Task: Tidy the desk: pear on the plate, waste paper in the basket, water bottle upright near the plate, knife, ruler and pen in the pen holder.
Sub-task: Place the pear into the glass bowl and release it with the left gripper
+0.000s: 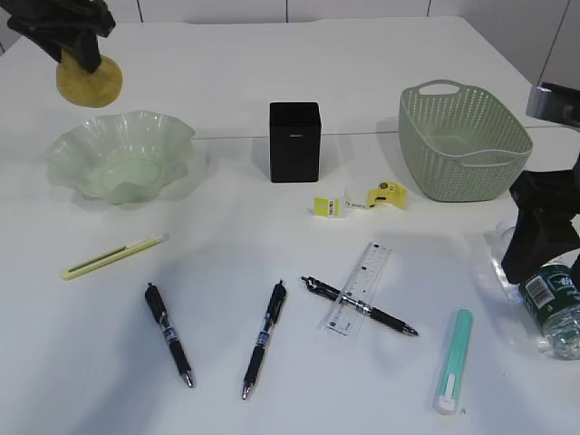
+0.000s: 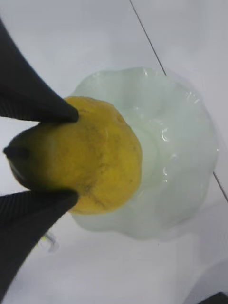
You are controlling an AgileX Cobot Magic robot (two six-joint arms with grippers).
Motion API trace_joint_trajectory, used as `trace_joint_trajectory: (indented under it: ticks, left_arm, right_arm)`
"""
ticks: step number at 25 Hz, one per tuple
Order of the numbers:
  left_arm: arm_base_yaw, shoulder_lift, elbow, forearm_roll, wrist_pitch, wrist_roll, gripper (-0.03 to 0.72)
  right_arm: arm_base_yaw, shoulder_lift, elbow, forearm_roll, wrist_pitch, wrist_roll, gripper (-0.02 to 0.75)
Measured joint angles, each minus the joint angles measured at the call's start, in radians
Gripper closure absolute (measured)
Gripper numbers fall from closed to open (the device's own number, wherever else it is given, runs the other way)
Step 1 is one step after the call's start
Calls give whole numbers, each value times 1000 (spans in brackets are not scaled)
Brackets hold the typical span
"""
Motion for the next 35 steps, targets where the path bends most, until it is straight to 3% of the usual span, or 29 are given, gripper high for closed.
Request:
trace_joint_trajectory:
  ticks: [5, 11, 35]
  left_arm:
    - [66, 0, 0, -68, -9, -4, 401]
    - [97, 60, 0, -130, -36, -4, 399]
    - [117, 248, 0, -186, -149, -6, 390]
  right_arm:
    - [0, 0, 0, 2, 0, 0, 187]
    - [0, 0, 0, 43, 0, 0, 187]
    - [0, 0, 0, 48, 0, 2, 185]
